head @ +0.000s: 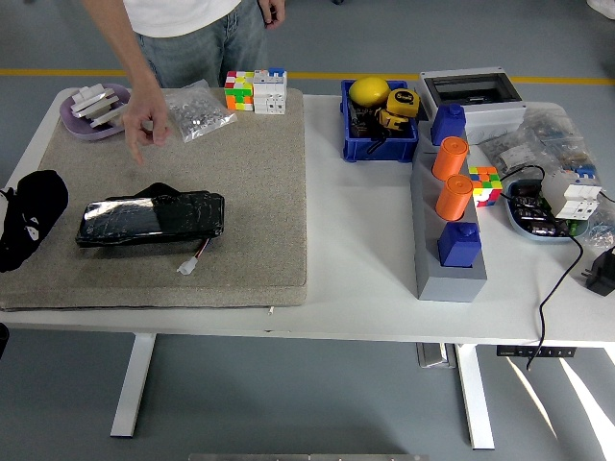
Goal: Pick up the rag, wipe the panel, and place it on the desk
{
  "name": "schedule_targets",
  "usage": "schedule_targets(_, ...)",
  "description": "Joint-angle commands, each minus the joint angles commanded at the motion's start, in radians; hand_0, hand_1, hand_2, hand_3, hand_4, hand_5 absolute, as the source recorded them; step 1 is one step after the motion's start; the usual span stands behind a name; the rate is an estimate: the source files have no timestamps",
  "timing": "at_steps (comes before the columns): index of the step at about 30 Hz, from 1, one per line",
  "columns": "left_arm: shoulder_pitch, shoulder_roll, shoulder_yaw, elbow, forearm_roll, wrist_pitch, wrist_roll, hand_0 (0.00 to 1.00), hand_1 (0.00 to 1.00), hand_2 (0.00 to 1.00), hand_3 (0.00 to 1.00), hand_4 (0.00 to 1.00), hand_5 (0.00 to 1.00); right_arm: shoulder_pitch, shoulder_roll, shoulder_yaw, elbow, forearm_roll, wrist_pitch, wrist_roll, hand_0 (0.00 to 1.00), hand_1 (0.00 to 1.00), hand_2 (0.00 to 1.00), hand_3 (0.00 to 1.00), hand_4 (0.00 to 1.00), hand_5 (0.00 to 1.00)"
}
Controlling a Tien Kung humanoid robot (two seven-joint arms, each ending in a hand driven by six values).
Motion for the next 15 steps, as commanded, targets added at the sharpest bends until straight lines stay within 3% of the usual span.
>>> schedule_targets(1,-0.002,-0.001,0.000,0.008,-0.005,-0.006,-0.007,0.424,0.556,0.662,0.506,0.161,0.002,0.000,0.000,0.003,0.000,-0.002,0.000,0.000,0.770,0.634,0.689,0.606,0.998,0.547)
schedule_targets(6,-0.001,-0.007,-0.002,0.020,-0.011,-0.031,-0.017,0.424,0.556,0.662,0.506,0.161,0.002,0.001,0.003,0.007,0.000,-0.008,0.001,0.001,0.770,0.634,0.689,0.606,0.998,0.547)
schedule_targets(7,-0.001,-0.008,-0.002,0.021,-0.011,-0.034,-0.018,0.719,0.808,0.809,0.623,0.731,0.153,0.001,0.003,0.007,0.000,-0.008,0.001,0.002,0.770,0.631,0.689,0.605,0.998,0.546)
schedule_targets(12,0.002,-0.008,-0.005,0.018,-0.021,-0.058,-0.020,0.719,0.808,0.809,0.623,0.731,0.153,0.000,0.004,0.010,0.000,-0.011,0.002,0.003,0.770,0.631,0.689,0.605,0.998,0.546)
schedule_targets(13,0.002,-0.008,-0.005,0.017,-0.023,-0.063,-0.020,0.837,0.850,0.842,0.739,0.867,0.264,0.000,0.004,0.011,0.000,-0.012,0.002,0.003,0.771,0.628,0.689,0.605,0.998,0.547)
schedule_targets(15,0.004,-0.008,-0.010,0.012,-0.024,-0.070,-0.019,0.837,0.850,0.842,0.739,0.867,0.264,0.001,0.005,0.011,0.000,-0.011,0.002,0.004,0.771,0.628,0.689,0.605,0.998,0.547)
